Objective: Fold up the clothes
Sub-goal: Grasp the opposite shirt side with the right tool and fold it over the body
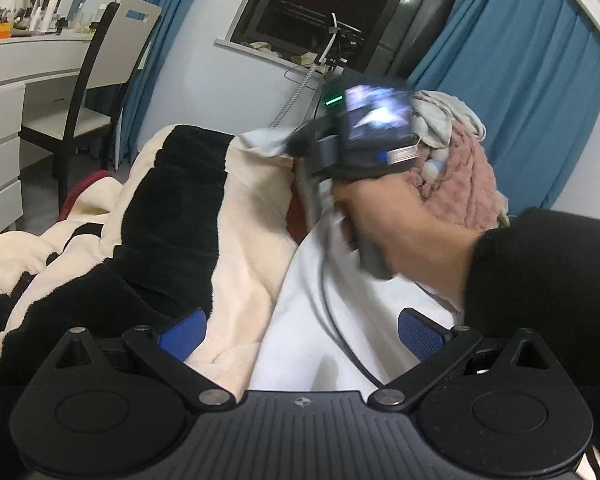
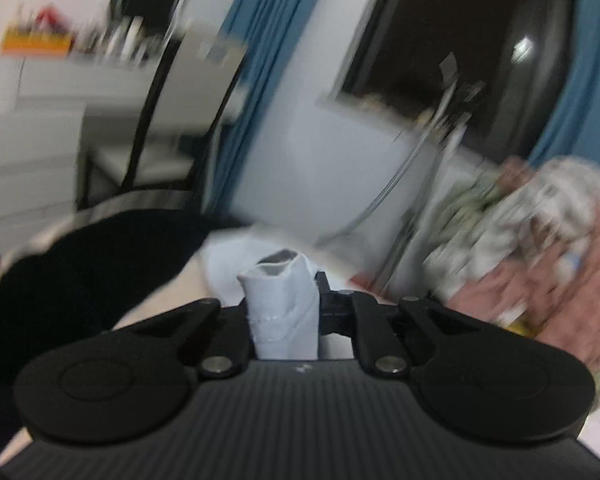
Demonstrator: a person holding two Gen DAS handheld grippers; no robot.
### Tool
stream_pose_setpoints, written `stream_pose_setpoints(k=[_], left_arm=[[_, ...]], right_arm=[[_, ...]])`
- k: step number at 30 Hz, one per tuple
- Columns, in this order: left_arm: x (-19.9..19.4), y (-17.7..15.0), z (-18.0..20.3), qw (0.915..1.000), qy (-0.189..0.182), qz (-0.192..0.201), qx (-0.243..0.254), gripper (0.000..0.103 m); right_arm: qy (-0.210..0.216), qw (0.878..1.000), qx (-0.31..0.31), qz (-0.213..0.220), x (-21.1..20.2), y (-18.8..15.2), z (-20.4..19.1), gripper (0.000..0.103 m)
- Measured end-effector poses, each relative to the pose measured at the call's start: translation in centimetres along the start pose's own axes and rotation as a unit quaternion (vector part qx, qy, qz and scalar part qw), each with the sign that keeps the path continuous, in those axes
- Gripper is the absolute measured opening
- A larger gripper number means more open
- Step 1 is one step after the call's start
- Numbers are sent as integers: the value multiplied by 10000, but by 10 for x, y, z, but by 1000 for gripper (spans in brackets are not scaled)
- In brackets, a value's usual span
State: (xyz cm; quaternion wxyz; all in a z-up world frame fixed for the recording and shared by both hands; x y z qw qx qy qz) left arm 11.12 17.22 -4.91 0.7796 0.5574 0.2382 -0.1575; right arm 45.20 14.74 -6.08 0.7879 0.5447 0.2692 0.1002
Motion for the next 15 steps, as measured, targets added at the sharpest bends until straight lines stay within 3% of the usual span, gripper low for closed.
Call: stream_pose_setpoints(k=[3,6,11,15], left_arm=[[-3,-3,6,9999,-71,0,82,103],[-6,-7,12,9998,-154,-1,159,103],[-11,-13,22,9992,-291,-2,287,103],[-15,-18,31,9984,-401,-2,390,103]], right_arm=[[-598,9945,531,677,-52,3,46,8],[-1349,9763,1355,1016,-96,-15,103,8],[-2287,9259,2943,615,-123,-91,197,8],[-2532,9127,3207,4,-116,-155,229,10]])
Point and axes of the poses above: each gripper's, at about its wrist camera, not at the fingertips, and x roughly the way its jaws point, z to its right, y to its top, the point moved 1 cm from there along x, roughly the way its jaws point, and after that the axes turned 9 degrees about y, right-handed, at the moved point
